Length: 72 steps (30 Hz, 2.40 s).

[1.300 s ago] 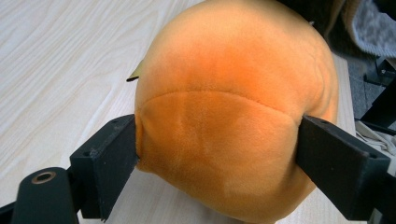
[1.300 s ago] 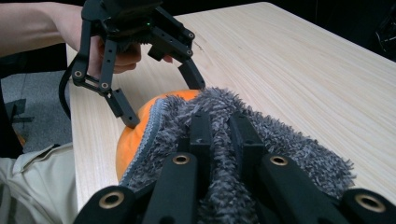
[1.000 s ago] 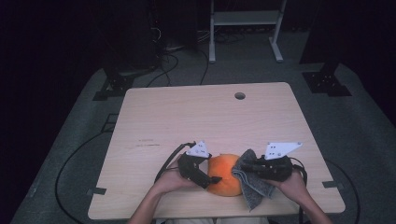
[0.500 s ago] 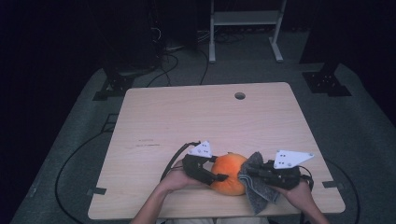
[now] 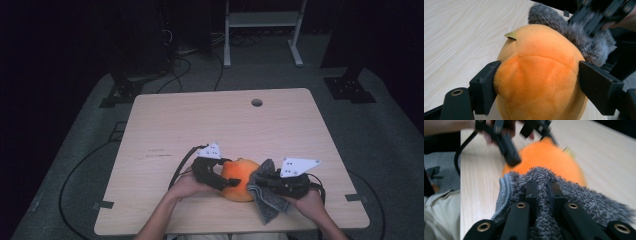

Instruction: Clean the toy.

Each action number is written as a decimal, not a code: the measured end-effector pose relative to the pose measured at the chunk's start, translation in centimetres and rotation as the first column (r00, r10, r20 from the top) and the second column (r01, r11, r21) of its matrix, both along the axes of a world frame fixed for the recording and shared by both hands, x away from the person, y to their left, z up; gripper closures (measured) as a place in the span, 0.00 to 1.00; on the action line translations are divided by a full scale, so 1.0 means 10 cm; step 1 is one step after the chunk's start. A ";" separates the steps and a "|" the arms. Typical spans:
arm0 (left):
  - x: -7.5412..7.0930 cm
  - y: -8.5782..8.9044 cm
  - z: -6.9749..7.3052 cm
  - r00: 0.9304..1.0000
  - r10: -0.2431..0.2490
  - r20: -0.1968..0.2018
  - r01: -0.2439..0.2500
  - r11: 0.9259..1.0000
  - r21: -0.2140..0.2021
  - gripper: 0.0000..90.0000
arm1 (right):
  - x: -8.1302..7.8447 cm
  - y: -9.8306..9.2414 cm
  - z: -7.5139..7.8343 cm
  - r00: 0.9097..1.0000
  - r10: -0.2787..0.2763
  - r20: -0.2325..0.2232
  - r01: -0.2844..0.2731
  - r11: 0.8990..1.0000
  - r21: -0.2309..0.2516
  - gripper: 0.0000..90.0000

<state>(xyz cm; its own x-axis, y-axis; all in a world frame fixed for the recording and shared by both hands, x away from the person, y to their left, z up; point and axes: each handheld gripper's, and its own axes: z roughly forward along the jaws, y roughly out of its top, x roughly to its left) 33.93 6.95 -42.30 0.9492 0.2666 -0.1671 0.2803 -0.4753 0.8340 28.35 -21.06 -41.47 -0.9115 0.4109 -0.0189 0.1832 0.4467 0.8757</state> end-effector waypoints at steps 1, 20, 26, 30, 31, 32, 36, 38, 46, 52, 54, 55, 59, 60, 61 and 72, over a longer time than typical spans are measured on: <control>-0.04 -0.01 0.01 1.000 -0.009 0.024 0.009 1.000 0.007 0.23 | -0.01 0.01 0.05 1.000 -0.005 0.014 0.005 1.000 0.006 0.90; -0.22 -0.01 0.00 0.993 -0.032 0.110 0.029 0.999 0.029 0.23 | 0.00 0.12 0.12 1.000 0.013 0.027 -0.012 0.999 -0.038 0.90; -0.28 -0.09 0.05 0.986 -0.068 0.154 0.059 0.996 0.064 0.26 | -0.04 0.11 0.26 0.999 0.014 0.046 -0.011 0.998 -0.056 0.90; -0.38 -0.18 0.11 0.966 -0.125 0.227 0.101 0.989 0.111 0.27 | -0.03 0.35 0.42 0.994 0.084 0.067 -0.080 0.995 -0.052 0.90; -0.39 -0.18 0.11 0.963 -0.128 0.235 0.100 0.987 0.129 0.28 | -0.02 0.42 0.42 0.993 0.095 0.065 -0.091 0.993 -0.070 0.90; -0.39 -0.16 0.10 0.963 -0.129 0.236 0.099 0.986 0.134 0.28 | 0.00 0.47 0.40 0.993 0.104 0.059 -0.099 0.991 -0.089 0.90; -0.36 0.00 0.03 0.974 -0.099 0.202 0.077 0.991 0.114 0.32 | 0.08 0.35 0.30 0.997 0.065 0.027 -0.064 0.997 -0.047 0.90; -0.35 0.08 -0.02 0.979 -0.085 0.186 0.067 0.992 0.104 0.33 | 0.11 0.21 0.21 1.000 0.030 0.006 -0.030 0.999 -0.019 0.90; -0.29 -0.01 0.05 0.992 -0.055 0.115 0.045 0.995 0.087 0.18 | 0.04 0.19 0.21 0.999 -0.004 0.042 0.005 1.000 -0.020 0.90; -0.28 0.05 0.05 0.990 -0.059 0.129 0.045 0.993 0.110 0.29 | 0.01 0.30 0.24 0.998 0.030 0.052 -0.030 0.999 -0.014 0.90; -0.27 0.10 0.02 0.992 -0.049 0.119 0.037 0.994 0.100 0.30 | 0.05 0.23 0.19 0.999 0.022 0.030 -0.022 1.000 0.009 0.90; -0.27 0.13 0.00 0.993 -0.041 0.112 0.031 0.995 0.091 0.30 | 0.06 0.18 0.15 1.000 0.014 0.011 -0.014 1.000 0.022 0.90; -0.27 0.21 -0.04 0.995 -0.023 0.098 0.016 0.997 0.070 0.30 | 0.06 -0.04 0.01 0.999 -0.038 -0.027 0.039 0.998 0.040 0.90; -0.28 0.21 -0.04 0.995 -0.018 0.095 0.011 0.998 0.066 0.30 | 0.07 -0.11 -0.04 0.998 -0.053 -0.043 0.054 0.998 0.043 0.90; -0.28 0.22 -0.05 0.995 -0.016 0.095 0.010 0.998 0.066 0.30 | 0.07 -0.15 -0.07 0.997 -0.061 -0.050 0.063 0.997 0.039 0.90; -0.27 0.17 -0.05 0.996 0.011 0.088 -0.018 0.997 0.078 0.32 | -0.05 0.12 0.15 0.999 0.032 0.027 -0.035 0.993 0.114 0.89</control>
